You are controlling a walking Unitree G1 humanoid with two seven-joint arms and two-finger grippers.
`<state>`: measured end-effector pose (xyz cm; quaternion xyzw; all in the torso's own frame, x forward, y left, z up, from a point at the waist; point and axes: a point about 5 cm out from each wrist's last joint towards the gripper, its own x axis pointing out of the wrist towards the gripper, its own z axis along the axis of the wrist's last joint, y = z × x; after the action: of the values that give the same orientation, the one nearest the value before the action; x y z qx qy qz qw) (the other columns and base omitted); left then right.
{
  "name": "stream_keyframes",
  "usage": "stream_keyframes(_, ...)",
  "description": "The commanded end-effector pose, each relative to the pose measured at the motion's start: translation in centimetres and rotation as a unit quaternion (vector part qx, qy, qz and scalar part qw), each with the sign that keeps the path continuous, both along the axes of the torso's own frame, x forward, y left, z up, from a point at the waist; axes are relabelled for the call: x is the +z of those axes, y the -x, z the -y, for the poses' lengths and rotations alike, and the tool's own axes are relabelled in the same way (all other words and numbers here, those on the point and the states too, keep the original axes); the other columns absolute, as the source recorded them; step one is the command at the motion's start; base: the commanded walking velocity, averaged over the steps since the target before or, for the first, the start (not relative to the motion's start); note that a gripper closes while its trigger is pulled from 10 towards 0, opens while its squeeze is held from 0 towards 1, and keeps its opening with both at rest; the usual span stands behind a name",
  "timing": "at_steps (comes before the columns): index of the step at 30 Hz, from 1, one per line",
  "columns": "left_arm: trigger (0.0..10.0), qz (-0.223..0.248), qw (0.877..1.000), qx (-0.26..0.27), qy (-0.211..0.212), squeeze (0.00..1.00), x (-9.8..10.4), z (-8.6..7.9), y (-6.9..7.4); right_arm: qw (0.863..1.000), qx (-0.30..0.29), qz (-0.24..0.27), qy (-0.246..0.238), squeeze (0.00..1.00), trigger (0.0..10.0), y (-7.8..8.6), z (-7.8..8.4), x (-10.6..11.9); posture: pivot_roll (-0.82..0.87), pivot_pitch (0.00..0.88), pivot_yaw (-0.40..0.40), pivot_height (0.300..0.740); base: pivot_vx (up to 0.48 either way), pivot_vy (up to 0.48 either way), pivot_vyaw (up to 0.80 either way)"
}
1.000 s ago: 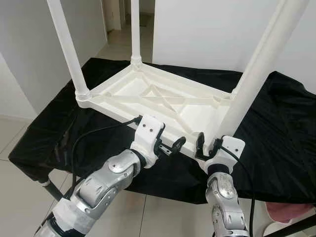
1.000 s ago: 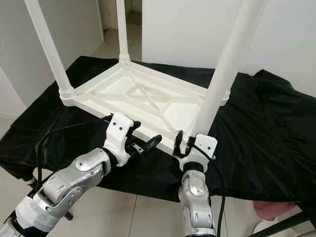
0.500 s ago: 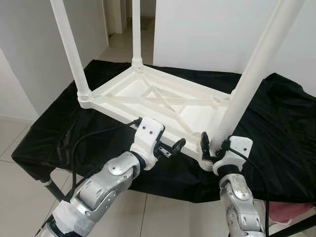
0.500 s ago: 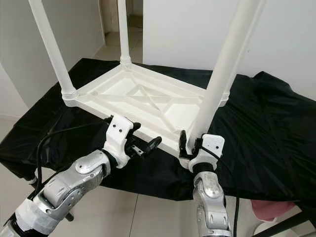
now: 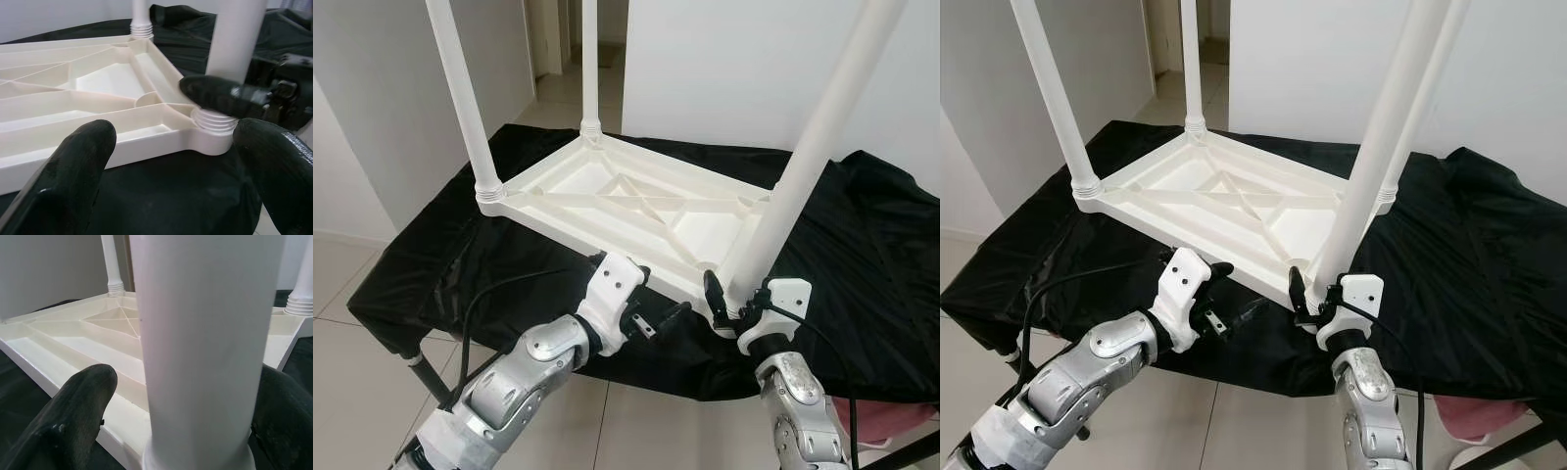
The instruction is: Building children table
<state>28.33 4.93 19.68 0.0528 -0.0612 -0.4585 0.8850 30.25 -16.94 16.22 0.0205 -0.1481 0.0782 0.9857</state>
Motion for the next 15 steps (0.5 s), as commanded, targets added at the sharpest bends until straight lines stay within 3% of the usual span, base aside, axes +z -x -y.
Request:
stream_keyframes(1,10.0,-0.004,1.0,0.009,0.003,0.0,-0.5,-0.4,-0.1,1.0,0.013,0.003,0.002,0.0,10.0,-0.3,0.2,0.0,0.04,0.111,-0.009,0.74,0.0,0.0,0.0)
stream_keyframes(15,10.0,-0.012,1.0,0.011,-0.003,0.0,-1.9,-0.7,-0.1,0.999,0.042,0.009,0.02,0.0,10.0,-1.6,0.9,0.4,0.05,0.116,-0.008,0.74,0.0,0.0,0.0)
